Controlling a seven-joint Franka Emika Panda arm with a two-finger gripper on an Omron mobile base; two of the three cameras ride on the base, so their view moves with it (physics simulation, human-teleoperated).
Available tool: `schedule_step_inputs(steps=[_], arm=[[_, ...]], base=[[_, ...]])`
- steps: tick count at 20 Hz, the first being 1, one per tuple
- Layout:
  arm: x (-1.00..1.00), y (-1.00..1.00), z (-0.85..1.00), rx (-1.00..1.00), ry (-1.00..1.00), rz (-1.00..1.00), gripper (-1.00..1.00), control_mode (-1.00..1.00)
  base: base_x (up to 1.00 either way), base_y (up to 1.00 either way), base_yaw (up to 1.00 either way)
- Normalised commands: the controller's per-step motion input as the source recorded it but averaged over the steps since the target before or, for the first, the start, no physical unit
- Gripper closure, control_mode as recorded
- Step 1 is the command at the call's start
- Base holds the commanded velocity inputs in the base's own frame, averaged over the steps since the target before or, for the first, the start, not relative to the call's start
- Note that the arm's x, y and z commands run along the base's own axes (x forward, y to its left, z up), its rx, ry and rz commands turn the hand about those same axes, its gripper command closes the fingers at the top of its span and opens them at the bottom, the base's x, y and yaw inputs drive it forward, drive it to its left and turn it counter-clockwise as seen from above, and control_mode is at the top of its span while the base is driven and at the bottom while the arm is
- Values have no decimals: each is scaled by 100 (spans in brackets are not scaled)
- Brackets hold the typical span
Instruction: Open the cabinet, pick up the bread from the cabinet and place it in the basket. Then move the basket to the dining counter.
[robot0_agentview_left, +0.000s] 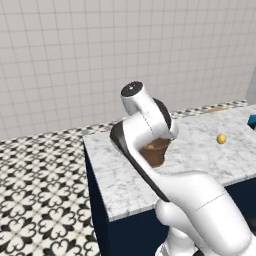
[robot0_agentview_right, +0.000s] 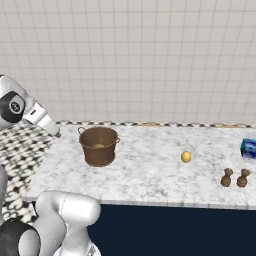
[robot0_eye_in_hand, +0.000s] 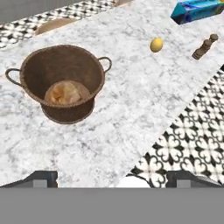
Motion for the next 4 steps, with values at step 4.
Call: schedule_step_inputs(steps=[4], arm=[[-20,96,2,-16,6,24,-100,-100]], base=[[0,0,0]])
